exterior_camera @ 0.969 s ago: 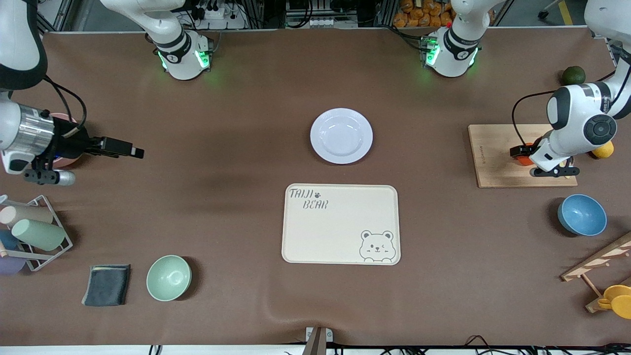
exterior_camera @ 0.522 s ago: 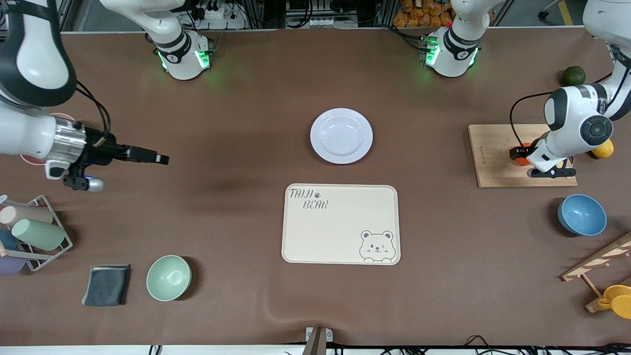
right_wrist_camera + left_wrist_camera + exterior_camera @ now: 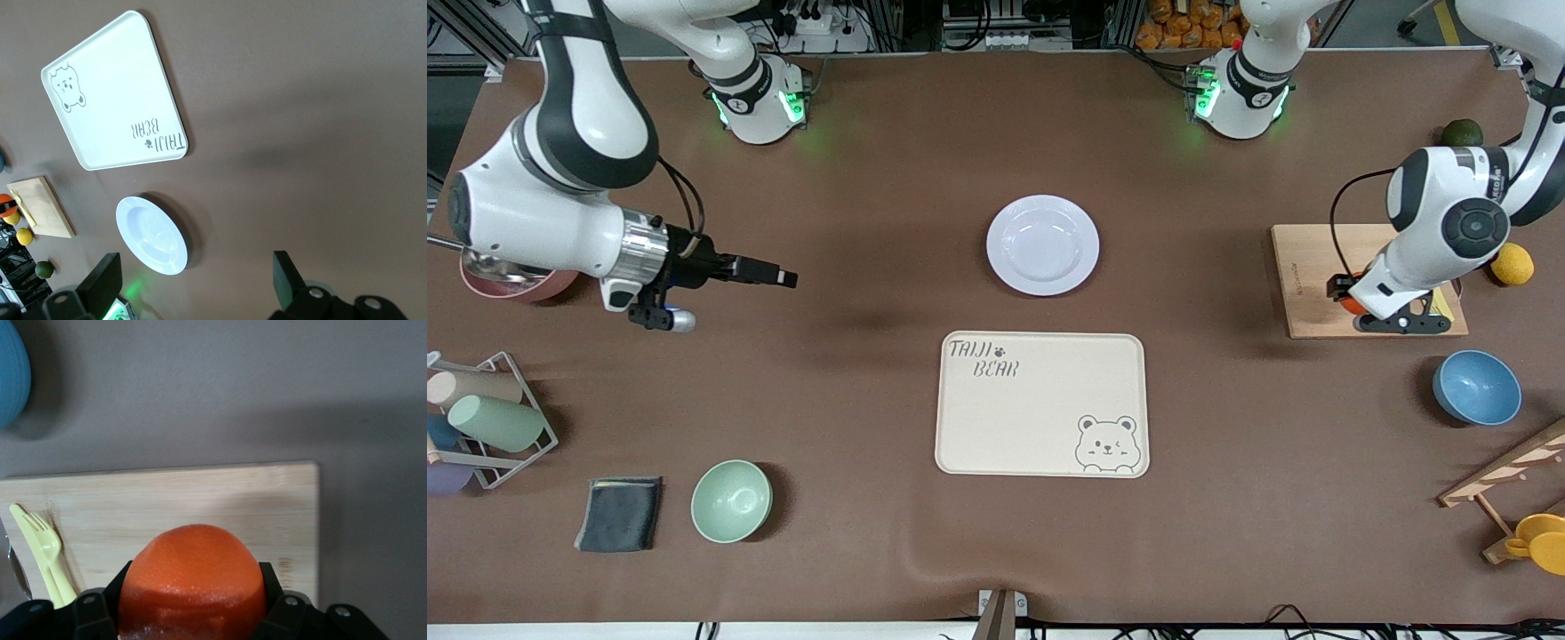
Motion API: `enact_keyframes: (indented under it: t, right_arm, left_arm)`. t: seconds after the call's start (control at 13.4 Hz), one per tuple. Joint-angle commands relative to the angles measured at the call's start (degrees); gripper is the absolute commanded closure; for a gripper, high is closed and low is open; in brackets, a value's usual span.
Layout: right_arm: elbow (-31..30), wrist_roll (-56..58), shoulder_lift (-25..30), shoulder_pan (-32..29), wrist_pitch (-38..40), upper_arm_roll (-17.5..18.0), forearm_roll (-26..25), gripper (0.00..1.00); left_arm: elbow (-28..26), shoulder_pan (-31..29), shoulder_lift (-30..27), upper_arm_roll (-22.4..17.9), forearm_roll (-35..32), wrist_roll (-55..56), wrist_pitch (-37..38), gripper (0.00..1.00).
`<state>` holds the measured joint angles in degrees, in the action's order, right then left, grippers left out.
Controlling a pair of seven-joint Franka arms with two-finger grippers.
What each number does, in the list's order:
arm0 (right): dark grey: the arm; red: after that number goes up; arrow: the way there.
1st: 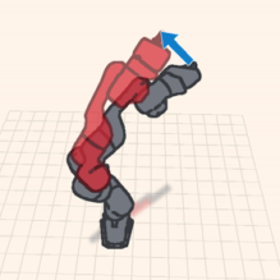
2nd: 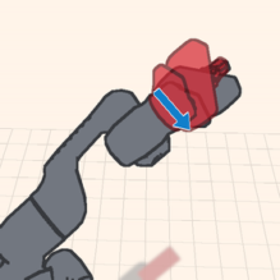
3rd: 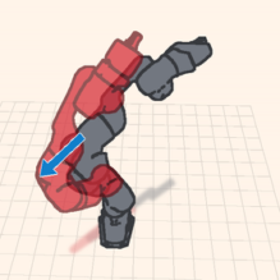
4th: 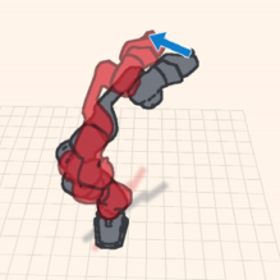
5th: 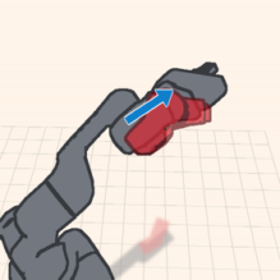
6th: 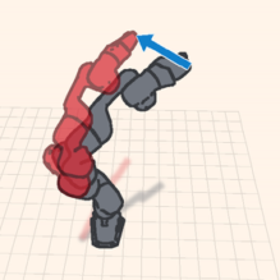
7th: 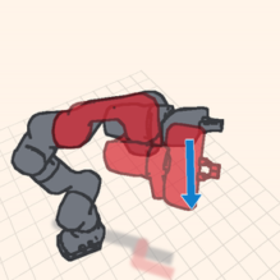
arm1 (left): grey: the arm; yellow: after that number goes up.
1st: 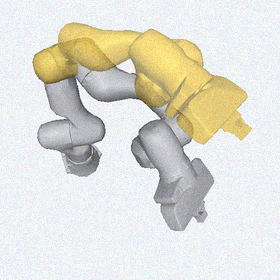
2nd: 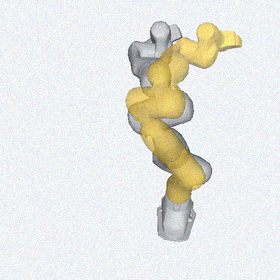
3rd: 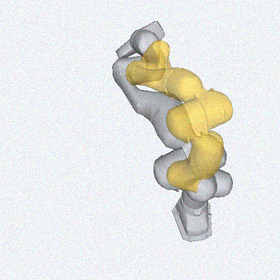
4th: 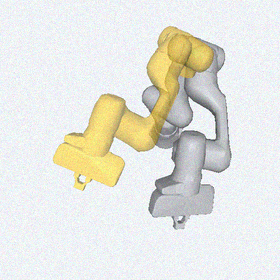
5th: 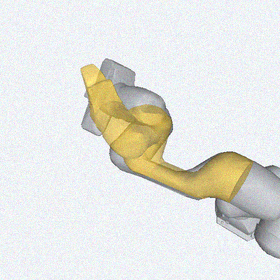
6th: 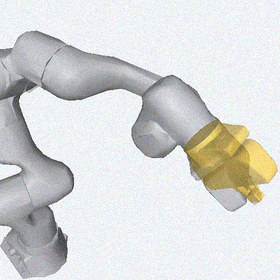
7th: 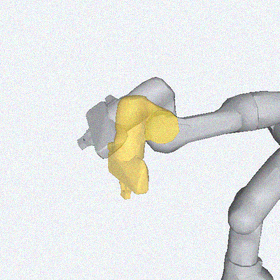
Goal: Place orange and plate with both arms
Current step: 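Carry the orange toward the white plate while the right gripper approaches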
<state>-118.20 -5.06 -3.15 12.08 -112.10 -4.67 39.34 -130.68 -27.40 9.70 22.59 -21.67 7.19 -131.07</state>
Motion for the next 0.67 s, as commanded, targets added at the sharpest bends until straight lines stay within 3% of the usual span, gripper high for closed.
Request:
enact_keyframes:
  t: [0.0,0.07,0.3,0.6]
  right_arm:
    - [-6.7,3.4,1.8,0.2,-4.0,-0.4,8.6,0.00]
    - [-7.8,5.0,1.2,0.7,-5.0,-0.4,12.0,0.00]
    - [-9.7,5.0,0.1,5.4,-12.9,-0.4,13.3,0.00]
    - [-9.6,5.1,-2.1,5.8,-14.2,-0.3,13.7,0.00]
  left_arm:
    - [5.7,0.1,0.8,5.7,2.7,7.3,7.5,0.98]
    - [7.4,0.1,1.3,8.9,4.7,11.6,9.4,0.98]
    - [11.1,2.3,3.3,15.5,5.9,24.0,14.1,0.98]
    - [17.4,13.7,9.0,15.6,6.1,41.4,17.7,0.98]
